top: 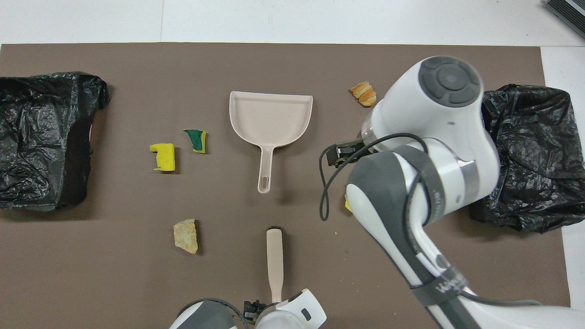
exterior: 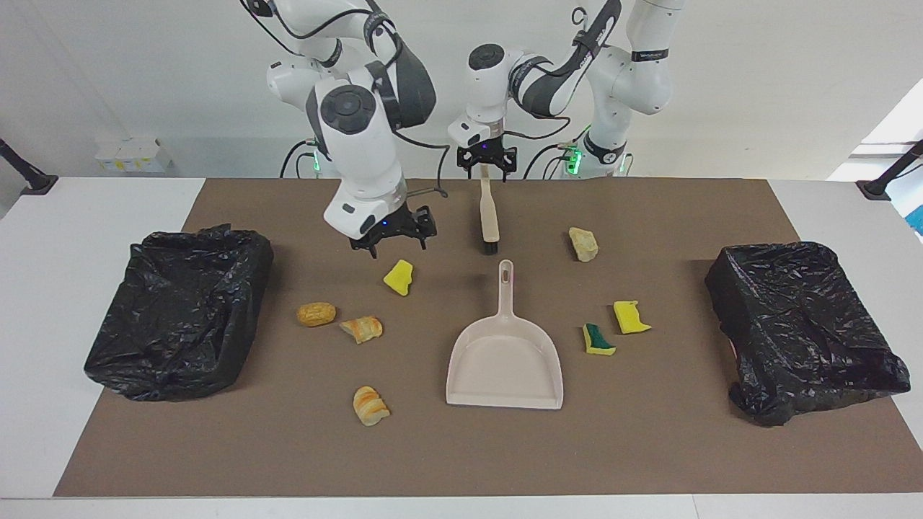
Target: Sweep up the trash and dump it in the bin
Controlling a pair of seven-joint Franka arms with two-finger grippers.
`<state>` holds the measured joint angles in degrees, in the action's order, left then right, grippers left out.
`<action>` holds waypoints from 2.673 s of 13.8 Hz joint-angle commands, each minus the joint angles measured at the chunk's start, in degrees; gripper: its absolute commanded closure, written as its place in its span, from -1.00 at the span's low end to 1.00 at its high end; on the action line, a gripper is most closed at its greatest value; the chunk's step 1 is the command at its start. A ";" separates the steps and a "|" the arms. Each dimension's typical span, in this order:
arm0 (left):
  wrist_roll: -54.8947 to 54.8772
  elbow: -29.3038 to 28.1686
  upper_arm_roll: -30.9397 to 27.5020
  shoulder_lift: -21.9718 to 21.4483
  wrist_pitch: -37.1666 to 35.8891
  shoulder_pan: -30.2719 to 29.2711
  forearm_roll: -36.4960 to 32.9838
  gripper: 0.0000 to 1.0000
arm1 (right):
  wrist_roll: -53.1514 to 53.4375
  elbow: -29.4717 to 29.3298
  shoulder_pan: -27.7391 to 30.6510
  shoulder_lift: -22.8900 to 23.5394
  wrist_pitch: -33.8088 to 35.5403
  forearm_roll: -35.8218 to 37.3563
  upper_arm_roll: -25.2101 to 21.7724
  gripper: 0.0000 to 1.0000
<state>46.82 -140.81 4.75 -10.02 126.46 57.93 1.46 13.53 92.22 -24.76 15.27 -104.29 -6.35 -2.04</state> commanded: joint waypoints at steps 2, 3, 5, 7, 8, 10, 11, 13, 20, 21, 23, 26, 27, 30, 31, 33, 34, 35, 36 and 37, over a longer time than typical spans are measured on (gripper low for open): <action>1.51 -3.07 -0.88 -1.41 2.21 2.01 0.82 -0.82 | 4.40 -3.26 -3.62 6.59 -4.51 -0.86 -0.24 -1.00; 2.04 -3.07 -0.88 -1.49 2.30 2.88 2.31 -0.79 | 5.97 -5.27 -4.15 8.79 -5.57 -0.86 -0.16 -1.00; 2.04 -3.07 -0.88 -1.41 2.21 2.89 4.51 -0.63 | 11.84 -10.54 -6.69 13.62 -5.93 -0.86 -0.07 -1.00; 2.65 -3.07 -0.97 -1.41 2.03 2.89 5.92 -0.20 | 15.55 -13.11 -8.71 16.88 -8.64 -0.77 0.02 -1.00; 2.92 -3.07 -0.97 -1.41 1.86 2.80 6.80 0.03 | 16.00 -13.29 -9.33 17.77 -10.57 -0.33 0.02 -1.00; 2.57 -3.07 -0.97 -1.32 1.51 2.37 6.89 0.29 | 17.23 -13.29 -11.00 17.95 -11.11 -0.16 -0.07 -1.00; 2.14 -3.07 -1.06 -1.32 1.33 2.28 6.89 0.49 | 17.58 -13.12 -11.62 18.30 -12.16 -0.15 0.02 -1.00; 2.05 -2.02 -1.23 -1.14 -1.21 1.84 6.89 0.97 | 19.42 -12.76 -12.94 18.83 -13.66 0.11 0.02 -1.00; -1.55 1.33 -1.67 -3.94 -12.54 -6.85 3.73 1.00 | 21.45 -12.41 -15.06 19.18 -13.31 4.24 -0.77 -0.24; -2.43 1.41 -1.67 -5.17 -15.25 -8.35 3.38 1.00 | 21.02 -12.24 -14.97 19.18 -13.40 4.15 -0.77 0.01; -4.28 1.33 -1.59 -7.89 -19.31 -11.07 -0.65 1.00 | 20.66 -10.92 -14.88 19.18 -14.62 3.89 -0.77 0.03; -4.81 1.33 -1.67 -11.94 -22.74 -16.50 -1.37 1.00 | 20.75 -10.48 -14.96 19.01 -14.72 3.89 -0.77 0.04; -4.73 1.33 -1.59 -12.74 -23.97 -18.10 -2.59 1.00 | 20.75 -10.30 -14.96 18.92 -14.72 3.89 -0.77 0.05; -4.02 0.80 -1.41 -12.83 -26.79 -22.92 -3.92 1.00 | 20.66 -9.95 -14.96 18.65 -14.02 4.15 -0.77 1.00; -3.76 0.63 -1.50 -12.83 -26.88 -23.82 -3.92 1.00 | 20.66 -9.86 -15.05 18.39 -13.93 4.07 -0.77 1.00; 1.57 0.01 -1.50 -12.83 -27.15 -26.27 -3.92 1.00 | 20.49 -9.69 -14.44 16.29 -12.27 3.10 -0.68 1.00; 3.00 -0.16 -1.50 -12.74 -26.89 -26.64 -3.92 1.00 | 19.61 -9.77 -14.09 15.41 -10.78 3.36 -0.16 1.00; 4.92 -0.43 -1.50 -12.22 -26.71 -26.99 -3.92 1.00 | 17.78 -9.69 -14.78 14.53 -10.33 3.36 -0.16 1.00; 8.42 -1.74 -1.50 -11.95 -25.58 -27.25 -3.83 1.00 | 15.06 -9.60 -14.35 13.39 -10.15 3.19 -0.07 1.00; 10.20 -2.79 -1.50 -11.87 -24.43 -27.43 -3.83 1.00 | 12.69 -9.08 -13.83 12.25 -10.15 3.10 -0.07 1.00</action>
<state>52.65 -141.32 2.51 -21.64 100.41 31.53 -1.64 30.59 81.10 -39.90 31.11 -115.03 -3.06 -2.86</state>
